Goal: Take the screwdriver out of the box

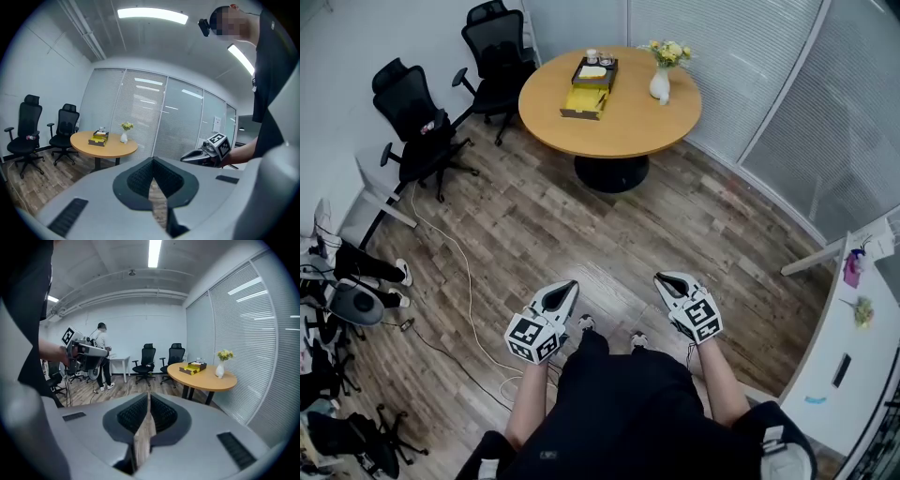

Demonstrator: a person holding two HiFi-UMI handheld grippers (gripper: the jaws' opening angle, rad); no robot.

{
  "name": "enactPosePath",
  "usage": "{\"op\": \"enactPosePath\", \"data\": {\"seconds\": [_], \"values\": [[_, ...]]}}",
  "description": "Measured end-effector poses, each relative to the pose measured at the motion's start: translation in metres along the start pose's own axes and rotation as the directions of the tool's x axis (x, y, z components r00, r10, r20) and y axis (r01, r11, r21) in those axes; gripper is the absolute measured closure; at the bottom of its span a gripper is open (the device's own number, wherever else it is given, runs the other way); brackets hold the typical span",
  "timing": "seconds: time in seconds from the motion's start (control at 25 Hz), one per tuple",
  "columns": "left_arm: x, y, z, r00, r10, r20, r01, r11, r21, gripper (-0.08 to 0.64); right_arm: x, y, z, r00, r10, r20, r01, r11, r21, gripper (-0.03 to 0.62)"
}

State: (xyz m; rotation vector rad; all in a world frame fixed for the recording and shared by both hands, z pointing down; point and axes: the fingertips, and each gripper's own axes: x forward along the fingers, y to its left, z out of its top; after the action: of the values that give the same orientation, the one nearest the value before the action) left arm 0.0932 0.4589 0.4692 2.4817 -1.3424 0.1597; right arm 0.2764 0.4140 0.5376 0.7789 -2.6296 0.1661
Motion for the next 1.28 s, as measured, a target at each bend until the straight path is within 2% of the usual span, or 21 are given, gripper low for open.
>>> {"op": "enactPosePath", "data": {"seconds": [0.16,0.44,0.84,1.08,1.28], "values": [[-0.002,0.022,0.011,1.000,-0.028,0.002,0.028,1.000,0.012,0.554,0.014,-0.001,0.007,0.999,-0.040,0.014,0.039,0.998,0.057,0.577],[-0.002,0.071,0.033,0.997,-0.073,0.012,0.073,0.997,0.039,0.554,0.058,0.001,0.030,0.997,-0.076,0.015,0.075,0.995,0.062,0.577],[-0.017,0.150,0.034,0.993,-0.116,-0.015,0.117,0.993,0.034,0.554,0.121,0.015,0.056,0.989,-0.146,0.015,0.144,0.987,0.074,0.577],[-0.009,0.169,0.036,0.991,-0.131,-0.027,0.132,0.991,0.028,0.554,0.130,0.013,0.046,0.986,-0.166,-0.021,0.168,0.981,0.101,0.577],[0.008,0.178,0.038,0.990,-0.136,-0.035,0.137,0.990,0.020,0.554,0.140,-0.008,0.050,0.983,-0.180,-0.020,0.181,0.974,0.135,0.577]]}}
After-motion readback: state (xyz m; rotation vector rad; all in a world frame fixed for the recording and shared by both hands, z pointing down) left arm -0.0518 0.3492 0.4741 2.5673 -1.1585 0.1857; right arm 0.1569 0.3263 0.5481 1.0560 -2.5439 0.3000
